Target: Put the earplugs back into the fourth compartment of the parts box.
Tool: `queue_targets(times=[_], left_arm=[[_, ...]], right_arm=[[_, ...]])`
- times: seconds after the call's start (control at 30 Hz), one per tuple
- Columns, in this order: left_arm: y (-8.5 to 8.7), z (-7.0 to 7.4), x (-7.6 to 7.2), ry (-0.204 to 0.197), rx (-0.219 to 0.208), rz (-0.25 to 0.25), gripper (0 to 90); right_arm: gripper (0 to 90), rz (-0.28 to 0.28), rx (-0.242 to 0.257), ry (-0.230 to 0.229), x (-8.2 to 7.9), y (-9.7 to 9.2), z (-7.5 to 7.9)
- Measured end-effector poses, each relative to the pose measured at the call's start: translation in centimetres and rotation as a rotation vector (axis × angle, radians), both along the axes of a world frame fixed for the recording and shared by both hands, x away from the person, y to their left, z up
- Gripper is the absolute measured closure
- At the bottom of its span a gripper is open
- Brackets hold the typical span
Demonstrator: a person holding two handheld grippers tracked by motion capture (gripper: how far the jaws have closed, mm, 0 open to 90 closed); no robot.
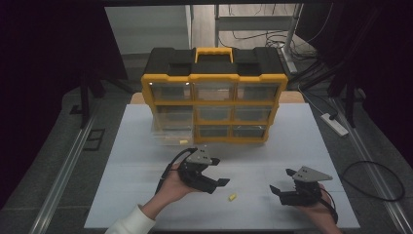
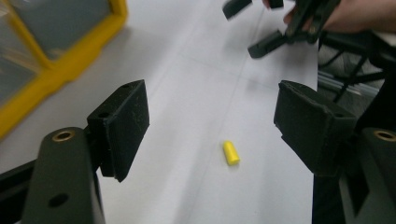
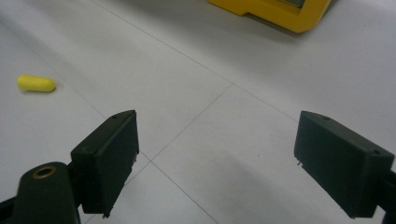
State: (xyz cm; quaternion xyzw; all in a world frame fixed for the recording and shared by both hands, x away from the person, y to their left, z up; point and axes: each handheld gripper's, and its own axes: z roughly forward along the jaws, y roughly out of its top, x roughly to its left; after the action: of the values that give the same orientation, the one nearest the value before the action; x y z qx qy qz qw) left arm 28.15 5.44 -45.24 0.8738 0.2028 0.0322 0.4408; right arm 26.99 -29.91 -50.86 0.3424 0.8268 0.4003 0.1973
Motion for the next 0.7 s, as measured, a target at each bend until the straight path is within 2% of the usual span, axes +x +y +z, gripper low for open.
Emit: queue_targets(times=[0.37,0.57,0.6,0.7], left_arm=[[-2.9,-2.7,0.0,0.049,0.099,-0.059,25.7],[-3.8,-3.8,0.1,0.064,0.134,-0.07,25.3],[-4.3,-4.2,0.0,0.066,0.158,-0.076,24.9],[-4.8,-4.7,-0.1,0.067,0.184,-0.085,24.8]], right_arm=[[14.7,0.001,0.0,0.001,0.0,0.0,0.0],[14.7,0.002,-0.001,0.002,0.1,0.0,0.0],[14.7,0.002,-0.002,0.003,0.1,0.0,-0.1],[14.7,0.001,-0.001,0.002,0.1,0.0,0.0]])
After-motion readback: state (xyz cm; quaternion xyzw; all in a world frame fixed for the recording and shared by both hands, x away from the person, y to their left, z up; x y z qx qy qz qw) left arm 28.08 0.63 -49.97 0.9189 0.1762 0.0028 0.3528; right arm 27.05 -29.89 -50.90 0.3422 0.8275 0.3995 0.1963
